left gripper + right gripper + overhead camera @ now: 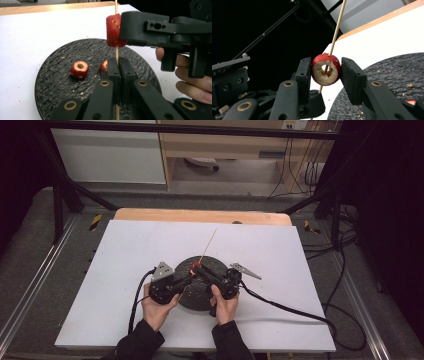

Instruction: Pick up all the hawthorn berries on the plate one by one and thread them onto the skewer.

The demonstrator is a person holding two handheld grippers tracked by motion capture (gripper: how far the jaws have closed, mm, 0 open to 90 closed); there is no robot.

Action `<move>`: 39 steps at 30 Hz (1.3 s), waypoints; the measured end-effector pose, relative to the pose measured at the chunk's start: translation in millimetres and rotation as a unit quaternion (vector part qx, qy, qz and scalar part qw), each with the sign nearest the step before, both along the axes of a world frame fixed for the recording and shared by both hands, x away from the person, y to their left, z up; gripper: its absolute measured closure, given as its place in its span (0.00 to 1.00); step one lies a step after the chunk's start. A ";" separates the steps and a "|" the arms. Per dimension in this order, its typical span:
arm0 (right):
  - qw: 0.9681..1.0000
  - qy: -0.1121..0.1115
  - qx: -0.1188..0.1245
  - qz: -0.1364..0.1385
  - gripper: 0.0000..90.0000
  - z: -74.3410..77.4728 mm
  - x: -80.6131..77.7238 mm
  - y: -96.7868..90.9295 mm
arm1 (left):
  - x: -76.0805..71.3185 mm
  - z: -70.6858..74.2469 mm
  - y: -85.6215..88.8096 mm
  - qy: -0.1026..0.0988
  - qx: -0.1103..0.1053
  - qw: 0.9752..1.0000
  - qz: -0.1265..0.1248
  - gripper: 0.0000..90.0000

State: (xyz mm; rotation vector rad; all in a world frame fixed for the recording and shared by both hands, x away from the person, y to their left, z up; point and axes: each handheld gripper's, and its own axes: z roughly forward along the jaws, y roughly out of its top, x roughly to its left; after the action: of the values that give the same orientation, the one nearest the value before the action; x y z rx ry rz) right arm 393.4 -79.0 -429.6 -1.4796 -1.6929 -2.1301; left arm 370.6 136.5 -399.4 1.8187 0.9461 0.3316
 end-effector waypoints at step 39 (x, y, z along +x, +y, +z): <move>0.970 0.007 -0.237 0.063 0.06 9.3 7.0 -47.7 | -38.1 -20.4 76.4 0.019 0.059 0.998 -0.031 0.98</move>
State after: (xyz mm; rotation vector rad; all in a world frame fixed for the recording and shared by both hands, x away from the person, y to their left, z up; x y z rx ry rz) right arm 400.3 -126.6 -420.3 -1.4169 -2.3364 -1.7225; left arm 332.5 212.9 -419.8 1.9646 0.9113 0.3216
